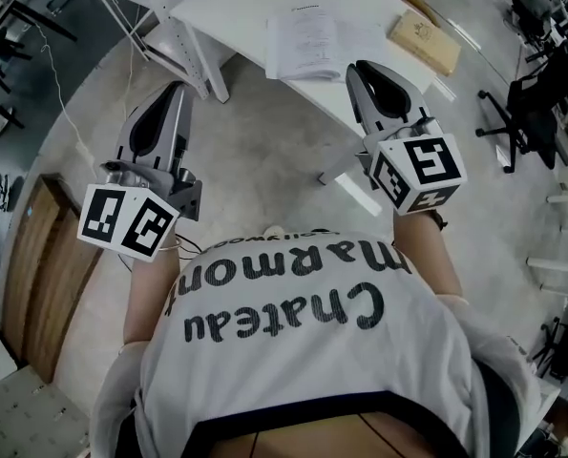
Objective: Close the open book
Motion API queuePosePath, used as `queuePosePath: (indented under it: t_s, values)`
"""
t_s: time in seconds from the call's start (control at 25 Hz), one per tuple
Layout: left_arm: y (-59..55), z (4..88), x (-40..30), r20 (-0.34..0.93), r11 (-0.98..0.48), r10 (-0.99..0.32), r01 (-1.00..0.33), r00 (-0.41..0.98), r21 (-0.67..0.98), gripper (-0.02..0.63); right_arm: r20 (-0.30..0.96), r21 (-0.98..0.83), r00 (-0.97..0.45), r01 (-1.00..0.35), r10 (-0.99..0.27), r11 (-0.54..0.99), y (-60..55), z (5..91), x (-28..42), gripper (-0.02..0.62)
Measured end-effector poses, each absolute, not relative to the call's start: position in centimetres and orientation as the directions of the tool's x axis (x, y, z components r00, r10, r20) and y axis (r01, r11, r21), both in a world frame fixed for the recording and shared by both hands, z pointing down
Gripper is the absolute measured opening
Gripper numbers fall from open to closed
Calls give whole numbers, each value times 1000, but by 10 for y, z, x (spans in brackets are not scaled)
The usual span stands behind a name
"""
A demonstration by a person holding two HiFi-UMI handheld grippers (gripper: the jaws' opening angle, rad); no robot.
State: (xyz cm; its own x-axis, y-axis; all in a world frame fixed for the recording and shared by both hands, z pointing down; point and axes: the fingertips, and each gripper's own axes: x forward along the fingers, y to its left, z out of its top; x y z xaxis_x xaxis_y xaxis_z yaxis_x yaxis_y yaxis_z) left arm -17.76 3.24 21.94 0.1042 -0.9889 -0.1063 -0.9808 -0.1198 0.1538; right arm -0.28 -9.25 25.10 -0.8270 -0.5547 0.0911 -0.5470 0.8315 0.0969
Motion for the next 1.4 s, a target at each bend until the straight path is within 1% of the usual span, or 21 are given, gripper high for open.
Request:
queuePosePath:
  t_s: [0.12, 0.24, 0.32, 0.44, 0.6, 0.76, 0.8, 0.84, 0.88, 0.92, 1.08, 1.2, 1.4]
  values:
    - [22, 225, -192, -100, -125, -989, -979, 110, 163, 25, 136, 121, -806, -564, -576, 817, -105, 269, -13, 57]
    - [15, 238, -201, -70, -126, -991, -977, 115, 172, 25, 235, 200, -760, -572, -605, 796, -116, 305, -17, 57]
    - [12, 248, -206, -49, -126, -992, -974, 119, 190, 25, 312, 218, -726, -573, -613, 790, -122, 333, -17, 57]
    - [10, 263, -210, -17, -132, -991, -969, 131, 209, 25, 405, 165, -693, -587, -597, 793, -127, 368, -16, 57]
    - [9, 279, -212, 31, -131, -990, -972, 140, 195, 25, 493, 110, -646, -619, -583, 778, -141, 407, -8, 57]
    - [10, 279, -225, 21, -105, -994, -973, 112, 205, 25, 541, 102, -582, -671, -607, 735, -163, 436, -2, 58]
    - [10, 279, -230, 15, -95, -995, -974, 101, 207, 25, 550, 95, -573, -680, -607, 727, -169, 443, -2, 66]
    - [10, 278, -234, 10, -85, -996, -974, 89, 209, 25, 562, 92, -564, -685, -605, 723, -174, 449, -2, 108]
    - [10, 278, -238, 8, -75, -997, -974, 78, 212, 25, 575, 94, -555, -685, -602, 722, -180, 455, -3, 185]
    - [10, 277, -241, 7, -64, -998, -975, 68, 214, 25, 588, 102, -546, -682, -597, 724, -185, 460, -4, 212]
    - [6, 276, -253, 11, -36, -999, -974, 39, 222, 25, 627, 184, -509, -639, -590, 747, -205, 477, -9, 212]
    - [2, 273, -261, 3, -16, -1000, -976, 17, 219, 25, 658, 238, -482, -595, -578, 767, -218, 488, -17, 231]
    - [-5, 270, -271, 5, 12, -1000, -977, -12, 211, 25, 693, 381, -439, -450, -572, 808, -227, 497, -36, 256]
